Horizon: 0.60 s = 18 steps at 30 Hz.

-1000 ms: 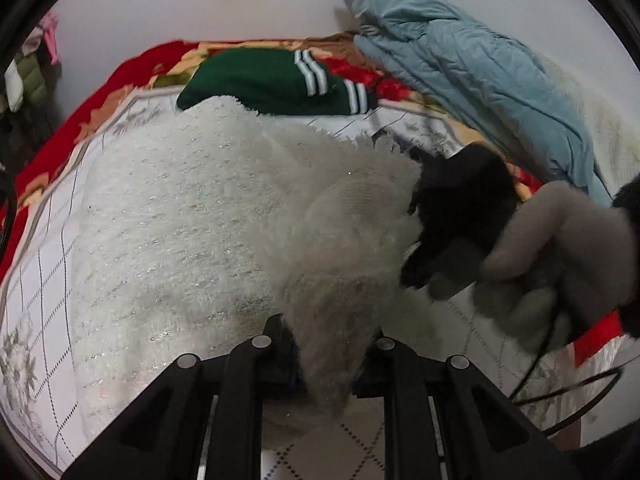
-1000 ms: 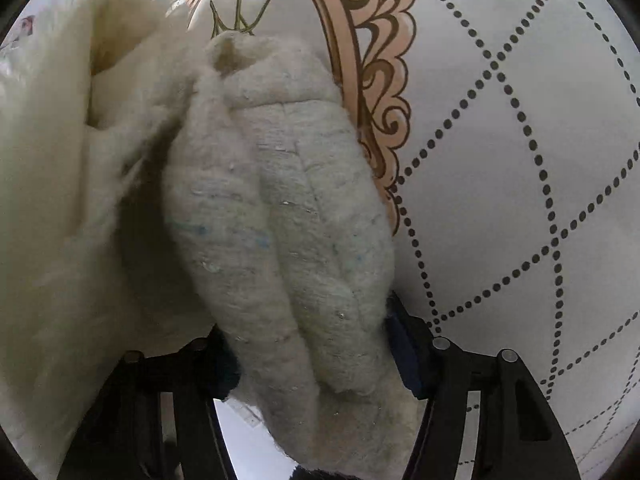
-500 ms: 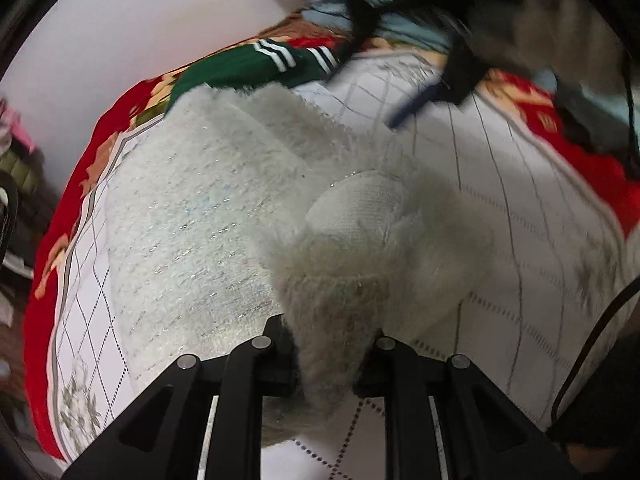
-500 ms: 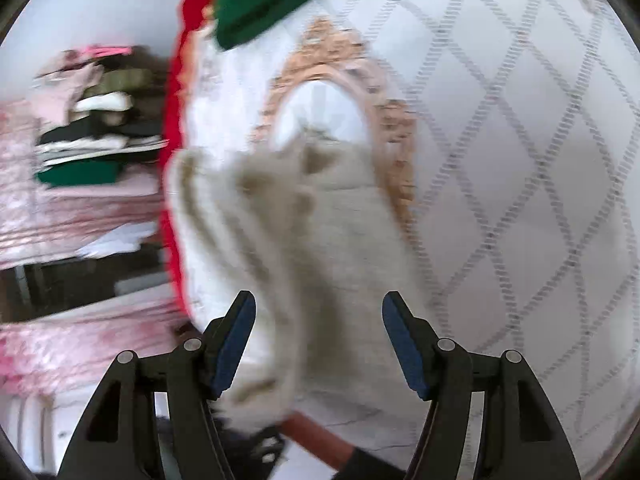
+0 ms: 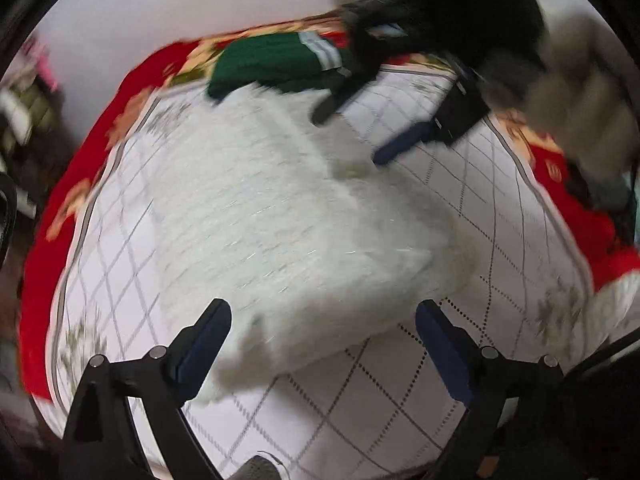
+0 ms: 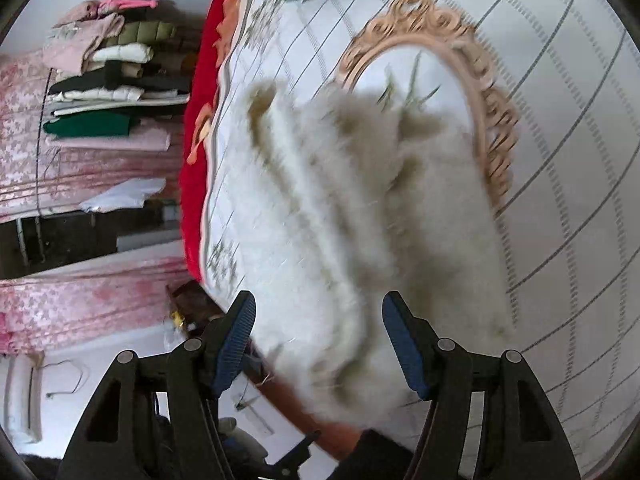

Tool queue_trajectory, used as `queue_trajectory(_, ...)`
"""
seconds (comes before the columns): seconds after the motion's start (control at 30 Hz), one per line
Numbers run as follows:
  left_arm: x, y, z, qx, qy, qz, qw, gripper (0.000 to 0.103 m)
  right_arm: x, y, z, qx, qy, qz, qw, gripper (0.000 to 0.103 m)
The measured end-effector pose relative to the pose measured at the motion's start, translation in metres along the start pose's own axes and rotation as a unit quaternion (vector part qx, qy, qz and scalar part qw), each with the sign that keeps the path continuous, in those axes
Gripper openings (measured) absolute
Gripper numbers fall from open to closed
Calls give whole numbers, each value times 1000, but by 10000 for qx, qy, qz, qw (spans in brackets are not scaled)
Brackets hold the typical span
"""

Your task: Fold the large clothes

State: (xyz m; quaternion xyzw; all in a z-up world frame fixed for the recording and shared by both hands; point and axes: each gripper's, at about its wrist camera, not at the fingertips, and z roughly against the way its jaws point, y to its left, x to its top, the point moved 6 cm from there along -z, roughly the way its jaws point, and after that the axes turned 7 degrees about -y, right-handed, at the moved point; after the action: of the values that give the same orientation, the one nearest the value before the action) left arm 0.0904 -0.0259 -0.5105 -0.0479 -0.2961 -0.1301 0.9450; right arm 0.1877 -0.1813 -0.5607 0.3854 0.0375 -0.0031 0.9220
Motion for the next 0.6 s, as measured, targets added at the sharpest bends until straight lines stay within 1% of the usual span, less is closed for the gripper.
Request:
queue_trajectory(0.03, 0, 7, 2, 59, 48, 180, 9998, 94, -7, 1, -8, -7, 101, 49, 9999, 68)
queue_trajectory(0.07, -1, 15, 5, 129, 81, 389, 9991, 94, -10, 0, -22, -151, 181, 80, 9997, 67)
queue_trajectory(0.1, -2, 23, 6, 189, 131, 597, 9980, 94, -15, -4, -37, -346, 297, 123, 9989, 54)
queue_trajectory(0.13, -3, 32, 6, 283, 188, 792, 9963, 94, -26, -16, -52, -708, 484, 160, 9962, 41)
queue_trajectory(0.17, -4, 43, 6, 462, 252, 1009, 9935, 94, -38, -33, -68, -1113, 707, 103, 9912, 28)
queue_trajectory(0.2, -5, 52, 5, 579, 301, 1157, 9911, 94, -49, -50, -79, -1277, 900, -90, 9877, 20)
queue_trajectory(0.23, -5, 60, 3, 644, 349, 1337, 9883, 94, -58, -64, -86, -1339, 1086, -351, 9844, 17)
queue_trajectory(0.27, -4, 67, 3, 702, 376, 1466, 9860, 94, -61, -69, -84, -1248, 1128, -512, 9844, 17)
queue_trajectory(0.33, 1, 84, 3, 966, 378, 1739, 9793, 94, -54, -61, -68, -1089, 1021, -518, 9874, 17)
queue_trajectory(0.37, 4, 90, 3, 1009, 354, 1840, 9771, 94, -46, -54, -54, -992, 865, -539, 9898, 23)
queue_trajectory(0.4, 6, 97, 3, 1134, 362, 1938, 9738, 94, -37, -48, -40, -950, 668, -526, 9918, 25)
queue_trajectory(0.43, 7, 104, 2, 1253, 361, 2020, 9707, 94, -23, -35, -20, -828, 321, -443, 9951, 27)
queue_trajectory(0.47, 8, 109, 0, 1320, 345, 2095, 9682, 94, -13, -27, -8, -704, 97, -386, 9967, 37)
queue_trajectory(0.5, 8, 115, -2, 1439, 355, 2169, 9649, 94, 2, -14, 4, -517, -193, -349, 9979, 51)
queue_trajectory(0.57, 9, 125, -9, 1668, 390, 2353, 9567, 94, 27, 8, 14, -145, -525, -242, 9982, 62)
queue_trajectory(0.6, 8, 131, -12, 1727, 428, 2444, 9532, 94, 40, 17, 12, -54, -618, -184, 9979, 62)
